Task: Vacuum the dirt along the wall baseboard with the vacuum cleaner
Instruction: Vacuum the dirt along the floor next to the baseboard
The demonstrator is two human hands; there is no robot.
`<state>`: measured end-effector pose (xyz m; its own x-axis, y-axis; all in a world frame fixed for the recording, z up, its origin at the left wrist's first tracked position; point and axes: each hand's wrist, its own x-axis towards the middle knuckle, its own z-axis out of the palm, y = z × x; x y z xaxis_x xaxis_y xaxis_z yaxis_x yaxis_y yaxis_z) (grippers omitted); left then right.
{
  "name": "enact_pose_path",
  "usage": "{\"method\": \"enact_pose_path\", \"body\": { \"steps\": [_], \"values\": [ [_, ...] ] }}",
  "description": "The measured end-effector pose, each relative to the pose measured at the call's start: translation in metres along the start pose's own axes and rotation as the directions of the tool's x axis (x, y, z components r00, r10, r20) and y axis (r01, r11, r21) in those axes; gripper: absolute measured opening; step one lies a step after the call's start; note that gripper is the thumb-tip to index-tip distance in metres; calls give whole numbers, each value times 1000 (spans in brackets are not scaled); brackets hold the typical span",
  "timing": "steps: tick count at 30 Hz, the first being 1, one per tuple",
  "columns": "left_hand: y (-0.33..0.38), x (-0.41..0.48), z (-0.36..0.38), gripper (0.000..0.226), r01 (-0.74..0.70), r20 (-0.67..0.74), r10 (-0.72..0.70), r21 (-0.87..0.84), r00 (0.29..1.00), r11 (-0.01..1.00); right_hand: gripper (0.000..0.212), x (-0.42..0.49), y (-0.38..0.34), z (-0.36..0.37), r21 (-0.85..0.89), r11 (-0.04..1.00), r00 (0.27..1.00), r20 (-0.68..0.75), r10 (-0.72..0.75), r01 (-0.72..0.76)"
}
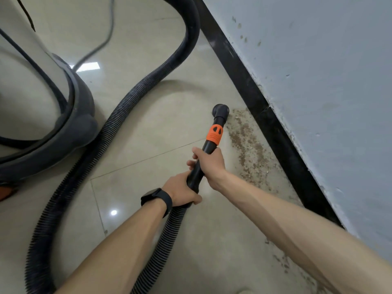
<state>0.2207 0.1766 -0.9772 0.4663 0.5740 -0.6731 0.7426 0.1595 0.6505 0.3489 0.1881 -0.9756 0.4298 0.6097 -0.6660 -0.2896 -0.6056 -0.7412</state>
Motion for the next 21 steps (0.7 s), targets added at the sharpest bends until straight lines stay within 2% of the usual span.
{"method": "enact_pose_path", "body": {
  "steps": [2,4,11,21],
  "values": [
    [3,2,10,31,-13,5,13,-2,1000,1000,28,-5,9,-3,63,998,999,-46,-22,25],
    [5,3,16,31,-21,6,21,-3,1000,1000,25,-5,10,-5,39,998,994,-99,-49,53],
    [23,16,18,36,-34,47,32,36,998,999,20,4,1,-19,-21,998,976,-206,-65,62],
    [43,28,39,48,-78,-24,78,-2,997,997,19,24,-12,-50,-60,995,950,-297,-93,79]
  ]
}}
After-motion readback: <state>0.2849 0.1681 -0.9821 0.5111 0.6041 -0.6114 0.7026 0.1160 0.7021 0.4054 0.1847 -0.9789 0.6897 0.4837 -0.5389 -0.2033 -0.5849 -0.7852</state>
